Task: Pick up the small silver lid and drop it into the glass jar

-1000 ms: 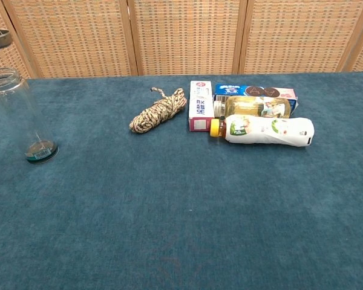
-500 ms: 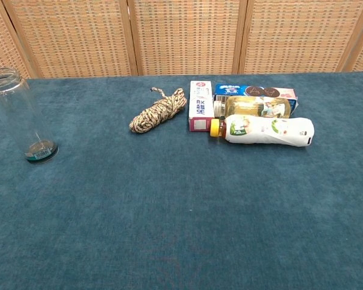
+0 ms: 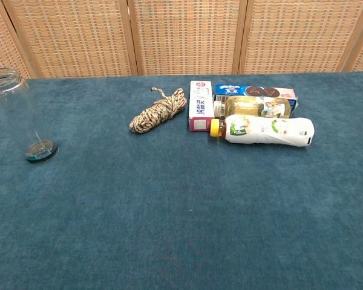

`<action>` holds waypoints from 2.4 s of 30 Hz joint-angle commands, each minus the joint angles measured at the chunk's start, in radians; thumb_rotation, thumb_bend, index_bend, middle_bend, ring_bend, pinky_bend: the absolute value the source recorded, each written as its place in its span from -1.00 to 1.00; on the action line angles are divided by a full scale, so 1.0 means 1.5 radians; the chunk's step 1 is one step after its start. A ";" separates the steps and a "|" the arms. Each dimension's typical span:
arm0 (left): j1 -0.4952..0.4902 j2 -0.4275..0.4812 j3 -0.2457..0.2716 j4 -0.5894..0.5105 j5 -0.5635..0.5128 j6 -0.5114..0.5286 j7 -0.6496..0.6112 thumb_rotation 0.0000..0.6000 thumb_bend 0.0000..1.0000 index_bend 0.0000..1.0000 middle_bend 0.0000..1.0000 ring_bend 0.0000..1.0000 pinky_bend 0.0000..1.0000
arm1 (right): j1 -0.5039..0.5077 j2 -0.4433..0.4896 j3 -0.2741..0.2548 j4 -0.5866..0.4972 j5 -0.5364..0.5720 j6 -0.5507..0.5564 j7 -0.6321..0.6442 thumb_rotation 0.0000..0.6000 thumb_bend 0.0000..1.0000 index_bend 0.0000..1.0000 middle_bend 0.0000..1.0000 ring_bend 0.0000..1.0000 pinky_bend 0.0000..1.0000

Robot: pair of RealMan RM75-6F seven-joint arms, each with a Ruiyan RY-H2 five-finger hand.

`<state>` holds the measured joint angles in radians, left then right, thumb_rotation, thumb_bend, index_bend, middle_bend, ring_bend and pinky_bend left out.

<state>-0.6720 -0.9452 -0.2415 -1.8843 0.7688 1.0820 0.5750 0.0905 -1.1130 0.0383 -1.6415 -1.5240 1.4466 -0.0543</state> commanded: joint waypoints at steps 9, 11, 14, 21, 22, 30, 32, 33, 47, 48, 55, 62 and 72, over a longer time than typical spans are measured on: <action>-0.012 -0.020 0.016 0.018 -0.014 0.001 0.005 1.00 0.08 0.21 -1.00 -1.00 -1.00 | 0.000 0.000 0.000 0.000 0.004 -0.002 -0.001 1.00 -0.75 -0.87 -1.00 -1.00 -0.72; -0.013 -0.023 0.020 0.022 -0.014 0.001 0.006 1.00 0.08 0.21 -1.00 -1.00 -1.00 | 0.000 0.000 0.001 0.000 0.004 -0.002 -0.001 1.00 -0.75 -0.87 -1.00 -1.00 -0.72; -0.016 -0.030 0.021 0.030 -0.019 0.002 0.005 1.00 0.08 0.21 -1.00 -1.00 -1.00 | 0.000 0.000 0.001 0.000 0.005 -0.003 0.000 1.00 -0.76 -0.87 -1.00 -1.00 -0.72; -0.027 -0.045 0.025 0.046 -0.028 -0.004 0.004 1.00 0.08 0.21 -1.00 -1.00 -1.00 | 0.001 -0.001 0.001 0.001 0.006 -0.004 -0.003 1.00 -0.76 -0.87 -1.00 -1.00 -0.72; -0.028 -0.047 0.025 0.048 -0.028 -0.003 0.004 1.00 0.08 0.21 -1.00 -1.00 -1.00 | 0.001 -0.001 0.001 0.001 0.006 -0.004 -0.003 1.00 -0.76 -0.87 -1.00 -1.00 -0.72; -0.035 -0.063 0.031 0.057 -0.023 0.000 0.004 1.00 0.08 0.21 -1.00 -1.00 -1.00 | 0.001 -0.001 0.001 0.001 0.007 -0.005 -0.002 1.00 -0.76 -0.87 -1.00 -1.00 -0.72; -0.035 -0.064 0.032 0.058 -0.023 0.001 0.004 1.00 0.08 0.21 -1.00 -1.00 -1.00 | 0.002 -0.001 0.001 0.001 0.007 -0.005 -0.002 1.00 -0.76 -0.87 -1.00 -1.00 -0.72; -0.036 -0.065 0.033 0.058 -0.024 0.001 0.005 1.00 0.08 0.21 -1.00 -1.00 -1.00 | 0.001 -0.001 0.001 0.001 0.007 -0.005 -0.002 1.00 -0.75 -0.87 -1.00 -1.00 -0.72; -0.040 -0.074 0.044 0.070 -0.030 -0.004 0.005 1.00 0.08 0.21 -1.00 -1.00 -1.00 | 0.002 -0.003 0.001 0.001 0.008 -0.006 -0.005 1.00 -0.75 -0.87 -1.00 -1.00 -0.72; -0.040 -0.074 0.045 0.071 -0.031 -0.005 0.005 1.00 0.08 0.21 -1.00 -1.00 -1.00 | 0.002 -0.003 0.001 0.002 0.008 -0.006 -0.005 1.00 -0.75 -0.87 -1.00 -1.00 -0.72; -0.043 -0.078 0.049 0.074 -0.034 -0.004 0.008 1.00 0.08 0.11 -1.00 -1.00 -1.00 | 0.003 -0.003 0.001 0.001 0.007 -0.007 -0.005 1.00 -0.75 -0.87 -1.00 -1.00 -0.72; -0.043 -0.071 0.051 0.070 -0.037 0.003 0.013 1.00 0.08 -0.37 -1.00 -1.00 -1.00 | 0.002 -0.003 0.001 0.001 0.007 -0.005 -0.004 1.00 -0.75 -0.87 -1.00 -1.00 -0.72; -0.029 -0.054 0.036 0.048 -0.014 0.022 -0.031 1.00 0.08 -0.60 -1.00 -1.00 -1.00 | 0.002 -0.003 0.001 0.003 0.008 -0.006 0.001 1.00 -0.76 -0.87 -1.00 -1.00 -0.72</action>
<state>-0.7260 -1.0362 -0.1772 -1.7972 0.7302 1.1029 0.5545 0.0939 -1.1172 0.0405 -1.6370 -1.5121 1.4381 -0.0530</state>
